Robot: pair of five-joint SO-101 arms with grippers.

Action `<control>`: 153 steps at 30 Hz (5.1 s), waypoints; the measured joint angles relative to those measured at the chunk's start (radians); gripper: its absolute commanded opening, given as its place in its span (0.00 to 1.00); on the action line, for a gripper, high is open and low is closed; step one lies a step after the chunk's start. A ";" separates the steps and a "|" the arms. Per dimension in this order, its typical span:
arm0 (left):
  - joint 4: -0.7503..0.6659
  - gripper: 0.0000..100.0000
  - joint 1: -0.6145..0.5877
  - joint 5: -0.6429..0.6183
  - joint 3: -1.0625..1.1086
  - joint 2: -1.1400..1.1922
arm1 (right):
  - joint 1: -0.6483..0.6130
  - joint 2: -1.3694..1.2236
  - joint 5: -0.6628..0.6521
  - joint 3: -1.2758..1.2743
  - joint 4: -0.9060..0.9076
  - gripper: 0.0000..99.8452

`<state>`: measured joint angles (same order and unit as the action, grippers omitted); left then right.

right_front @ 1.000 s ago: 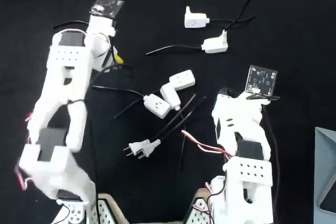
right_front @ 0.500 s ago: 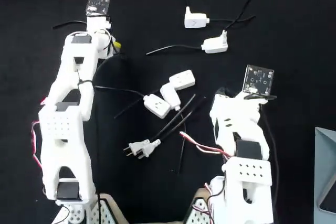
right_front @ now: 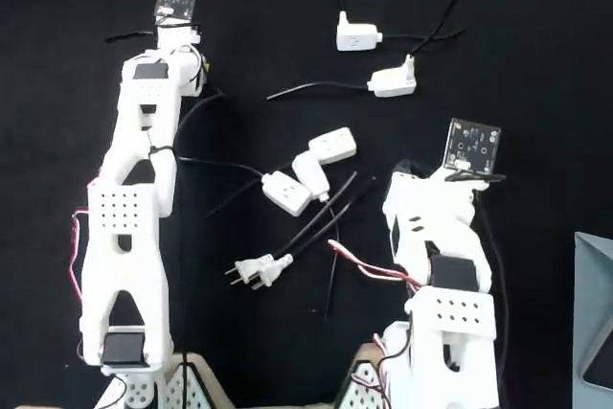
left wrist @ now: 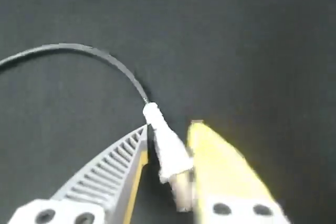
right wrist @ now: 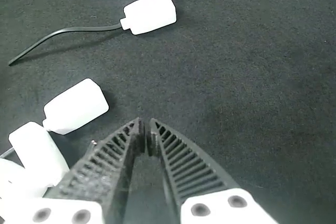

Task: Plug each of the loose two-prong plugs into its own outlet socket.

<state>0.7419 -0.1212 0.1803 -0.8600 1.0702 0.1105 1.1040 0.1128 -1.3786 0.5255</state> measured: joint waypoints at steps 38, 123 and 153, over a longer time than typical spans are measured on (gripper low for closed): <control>1.016 0.03 0.334 0.072 0.169 -0.750 | 0.000 0.000 0.000 0.000 0.000 0.01; 0.298 0.27 -0.569 -0.298 2.357 -2.875 | -0.994 -1.131 0.471 0.875 0.496 0.16; 0.298 0.27 -0.569 -0.298 2.366 -2.878 | -1.005 -1.201 0.411 0.859 0.433 0.01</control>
<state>1.0395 -0.6905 -0.1174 1.5060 -1.8082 -0.8945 -0.0974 0.5240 -0.5194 0.9582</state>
